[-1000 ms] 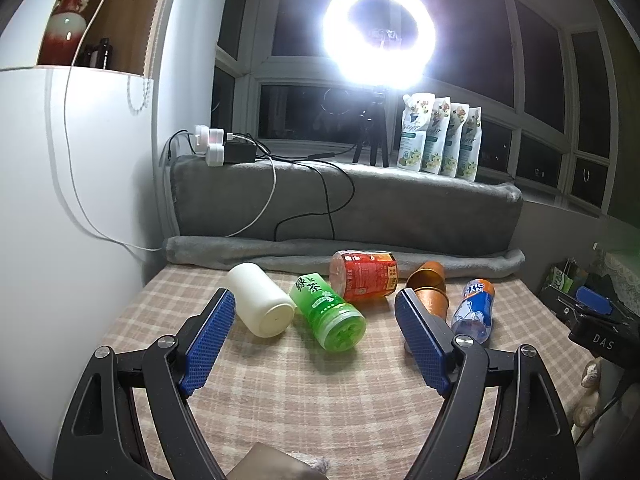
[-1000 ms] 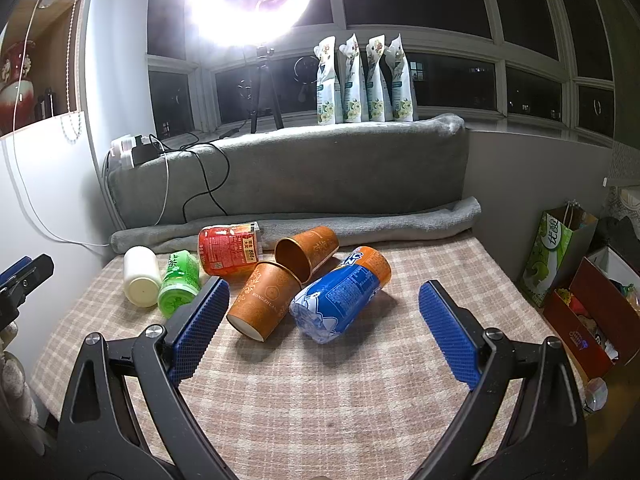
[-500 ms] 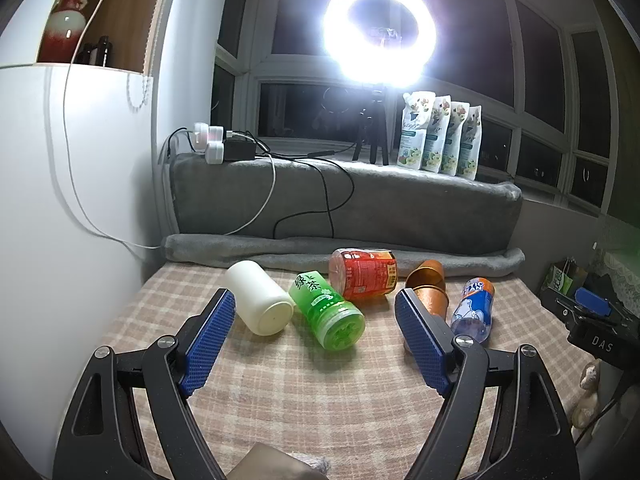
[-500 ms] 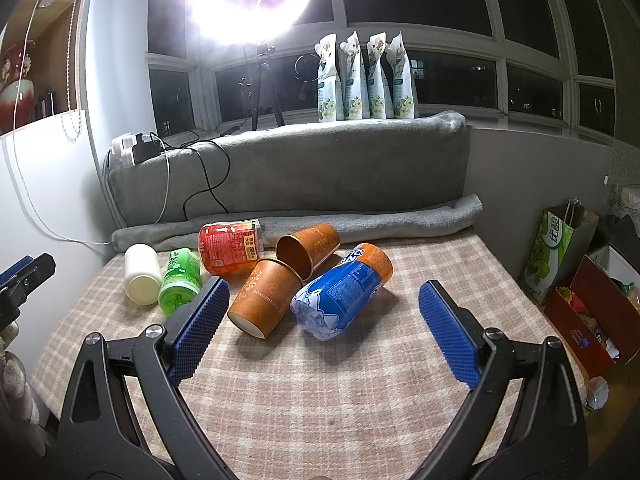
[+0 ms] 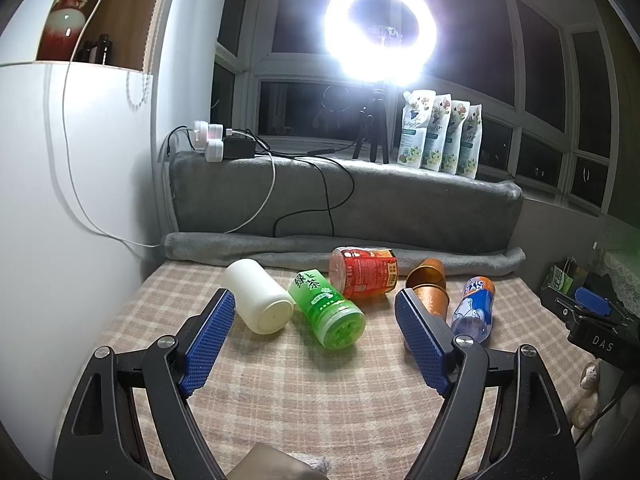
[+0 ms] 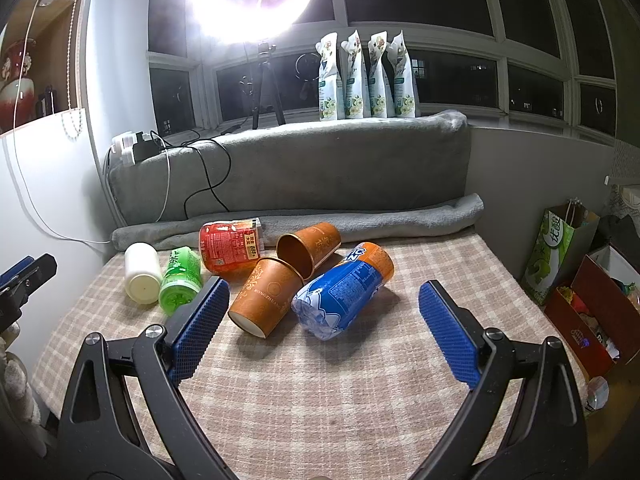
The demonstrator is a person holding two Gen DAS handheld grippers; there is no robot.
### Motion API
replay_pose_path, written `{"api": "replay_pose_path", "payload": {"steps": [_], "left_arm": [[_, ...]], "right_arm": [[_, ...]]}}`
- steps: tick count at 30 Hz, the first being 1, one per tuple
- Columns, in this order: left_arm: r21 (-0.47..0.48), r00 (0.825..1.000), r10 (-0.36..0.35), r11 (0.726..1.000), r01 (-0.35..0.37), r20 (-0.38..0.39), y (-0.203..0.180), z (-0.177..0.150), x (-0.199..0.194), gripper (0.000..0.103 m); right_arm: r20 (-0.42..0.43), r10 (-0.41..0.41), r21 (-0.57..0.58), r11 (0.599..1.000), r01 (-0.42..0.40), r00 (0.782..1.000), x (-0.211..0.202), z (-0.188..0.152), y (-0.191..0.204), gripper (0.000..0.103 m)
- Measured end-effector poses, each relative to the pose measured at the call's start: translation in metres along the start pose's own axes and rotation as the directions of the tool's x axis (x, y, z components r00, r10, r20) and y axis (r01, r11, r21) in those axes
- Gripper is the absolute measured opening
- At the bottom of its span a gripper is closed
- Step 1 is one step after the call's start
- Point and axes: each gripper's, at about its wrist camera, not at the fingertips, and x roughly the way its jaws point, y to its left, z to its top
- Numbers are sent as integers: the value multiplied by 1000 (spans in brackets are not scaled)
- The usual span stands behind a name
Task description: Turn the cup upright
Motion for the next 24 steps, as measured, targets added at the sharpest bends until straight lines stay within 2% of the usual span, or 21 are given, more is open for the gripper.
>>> {"api": "replay_pose_path", "payload": {"steps": [24], "left_arm": [[-7, 1000, 4, 1000, -4, -15, 4, -4, 6, 82]], "right_arm": [[-8, 3, -3, 1000, -3, 1000, 7, -1, 4, 98]]}}
